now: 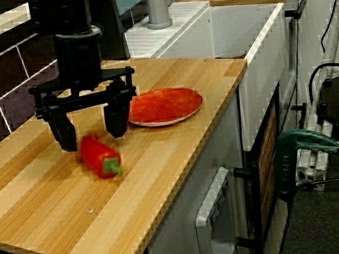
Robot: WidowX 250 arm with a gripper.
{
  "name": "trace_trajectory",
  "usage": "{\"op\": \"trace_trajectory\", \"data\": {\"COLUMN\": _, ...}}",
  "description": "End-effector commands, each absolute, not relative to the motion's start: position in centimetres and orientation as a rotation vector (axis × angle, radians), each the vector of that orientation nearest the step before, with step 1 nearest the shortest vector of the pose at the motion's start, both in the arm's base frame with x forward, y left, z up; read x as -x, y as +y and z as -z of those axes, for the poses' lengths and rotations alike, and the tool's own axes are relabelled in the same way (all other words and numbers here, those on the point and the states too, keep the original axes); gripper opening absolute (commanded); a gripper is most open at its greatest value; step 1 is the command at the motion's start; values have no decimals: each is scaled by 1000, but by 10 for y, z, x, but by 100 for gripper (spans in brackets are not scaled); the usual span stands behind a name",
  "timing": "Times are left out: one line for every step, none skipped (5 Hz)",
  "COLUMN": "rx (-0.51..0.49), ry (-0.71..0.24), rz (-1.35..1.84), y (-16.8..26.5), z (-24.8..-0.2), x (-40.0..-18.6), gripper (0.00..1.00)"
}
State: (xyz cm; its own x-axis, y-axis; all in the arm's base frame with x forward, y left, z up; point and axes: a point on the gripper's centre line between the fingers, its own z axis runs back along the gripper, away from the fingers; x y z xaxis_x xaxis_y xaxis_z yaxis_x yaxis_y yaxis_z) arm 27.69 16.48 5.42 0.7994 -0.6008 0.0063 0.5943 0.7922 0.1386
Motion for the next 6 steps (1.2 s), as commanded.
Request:
{"op": "trace_trajectory", "data": {"rx": -132, "ry": -104, "rz": 621, "y": 186, "z": -90, "x": -256, "gripper": 100}}
{"op": "trace_trajectory", "data": {"rx": -45, "ry": -127, "rz": 579, "y": 186, "z": -99, "x": -255, "gripper": 100}}
{"op": "trace_trajectory", "data": {"rx": 5, "ry": -111, "rz": 570, "y": 174, "z": -105, "x": -251, "gripper": 100}}
{"op": "trace_trajectory", "data": {"rx": 24, "ry": -66, "rz": 505, "y": 161, "z": -100, "x": -246, "gripper": 100}}
{"op": "trace_trajectory", "data": {"rx": 5, "ry": -40, "rz": 474, "y": 160, "z": -88, "x": -243, "gripper": 100}}
{"op": "trace_trajectory", "data": {"rx": -19, "ry": -9, "rz": 446, "y": 170, "z": -75, "x": -245, "gripper": 100}}
